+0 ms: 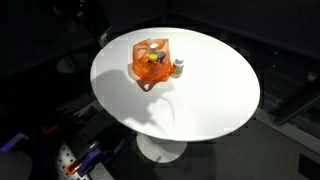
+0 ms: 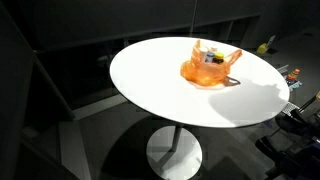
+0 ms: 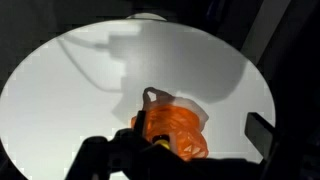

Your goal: Put the white container in the orange plastic bag

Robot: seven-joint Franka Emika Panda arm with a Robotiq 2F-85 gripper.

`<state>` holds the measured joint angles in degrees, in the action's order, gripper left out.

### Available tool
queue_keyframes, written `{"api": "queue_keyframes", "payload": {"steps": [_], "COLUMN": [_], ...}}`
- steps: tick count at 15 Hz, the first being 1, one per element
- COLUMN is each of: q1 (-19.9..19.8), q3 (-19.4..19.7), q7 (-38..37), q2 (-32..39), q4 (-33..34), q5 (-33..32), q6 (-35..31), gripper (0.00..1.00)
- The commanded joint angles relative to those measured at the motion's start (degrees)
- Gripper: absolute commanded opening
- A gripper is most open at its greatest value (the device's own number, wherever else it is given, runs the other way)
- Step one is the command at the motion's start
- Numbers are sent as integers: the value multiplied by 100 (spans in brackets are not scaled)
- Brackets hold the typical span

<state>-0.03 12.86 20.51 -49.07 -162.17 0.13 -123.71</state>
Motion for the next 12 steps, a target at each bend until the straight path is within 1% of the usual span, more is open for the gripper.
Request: {"api": "queue_keyframes", "payload": {"steps": [1,5,7,12], "q1": [-19,-20,28,51], "q3": [-23,-25,-21,-246], "q7": [11,12,5,-128], "q2": [20,76,62,245], "q4": [-5,-5,214,924], "q5": [20,21,90,21], "q6": [20,19,301,1116], "gripper": [100,100,100,100]}}
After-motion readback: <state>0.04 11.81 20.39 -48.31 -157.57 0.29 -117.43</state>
